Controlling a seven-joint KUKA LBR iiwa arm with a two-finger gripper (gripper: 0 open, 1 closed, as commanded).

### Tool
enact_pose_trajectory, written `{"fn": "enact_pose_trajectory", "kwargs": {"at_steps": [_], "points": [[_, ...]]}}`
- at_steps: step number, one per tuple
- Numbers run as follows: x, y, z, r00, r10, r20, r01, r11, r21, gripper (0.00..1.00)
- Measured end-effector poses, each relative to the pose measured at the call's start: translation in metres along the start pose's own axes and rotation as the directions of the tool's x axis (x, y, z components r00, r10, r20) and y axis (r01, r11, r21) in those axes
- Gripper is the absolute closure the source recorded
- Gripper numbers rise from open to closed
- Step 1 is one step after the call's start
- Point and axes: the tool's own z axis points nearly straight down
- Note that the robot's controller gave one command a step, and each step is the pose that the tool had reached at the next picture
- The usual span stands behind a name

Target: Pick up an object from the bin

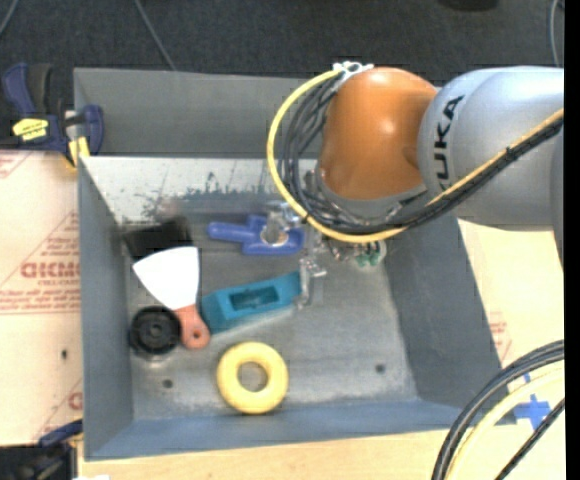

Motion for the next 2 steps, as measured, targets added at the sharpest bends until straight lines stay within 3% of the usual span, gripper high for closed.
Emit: {"fn": "enact_pose_trajectory", "kwargs": {"at_steps": [1, 2], "points": [[-0.002, 0.001, 0.024, 0.998, -0.07, 0.001, 0.07, 0.998, 0.0, 0.0], [-0.001, 0.001, 0.069, 0.971, -0.238, 0.002, 0.238, 0.971, 0.001, 0.0]]}}
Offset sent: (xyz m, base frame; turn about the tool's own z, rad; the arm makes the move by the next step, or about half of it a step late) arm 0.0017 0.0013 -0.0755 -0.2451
